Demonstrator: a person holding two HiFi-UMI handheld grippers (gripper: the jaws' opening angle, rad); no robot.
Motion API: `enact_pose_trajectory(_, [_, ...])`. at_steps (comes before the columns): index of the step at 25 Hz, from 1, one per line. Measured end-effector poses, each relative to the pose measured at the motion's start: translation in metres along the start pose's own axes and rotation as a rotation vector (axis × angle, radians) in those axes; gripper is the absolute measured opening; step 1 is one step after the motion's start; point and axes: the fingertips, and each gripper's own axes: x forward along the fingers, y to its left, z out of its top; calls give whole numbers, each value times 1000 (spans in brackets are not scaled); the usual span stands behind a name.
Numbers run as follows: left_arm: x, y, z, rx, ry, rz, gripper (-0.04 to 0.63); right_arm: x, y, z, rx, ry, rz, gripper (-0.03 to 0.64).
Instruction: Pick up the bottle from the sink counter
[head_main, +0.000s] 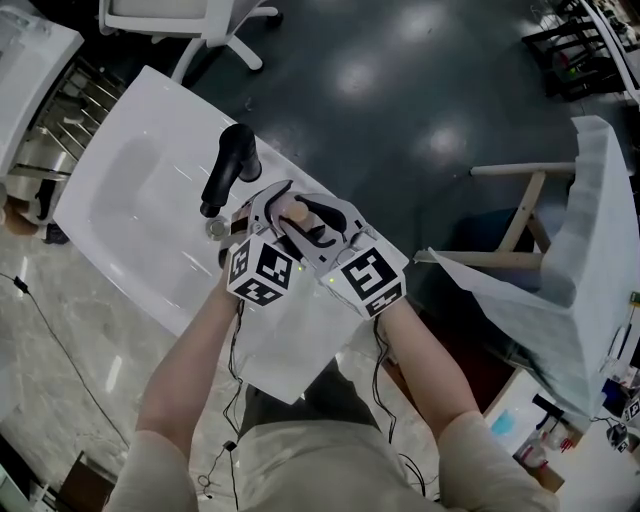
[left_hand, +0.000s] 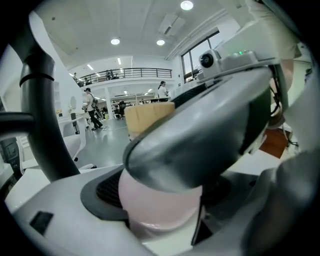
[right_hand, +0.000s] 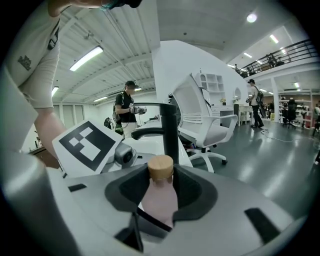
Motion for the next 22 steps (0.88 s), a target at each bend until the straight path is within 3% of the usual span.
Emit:
enact_pose_trajectory(9, [-27, -8, 27, -39, -31, -46, 388, -16, 18, 31, -38, -54, 17, 120])
enact_pose_trajectory(22, [-168, -33, 141, 53, -93, -33, 388, -108, 96, 166, -71, -165, 5, 120])
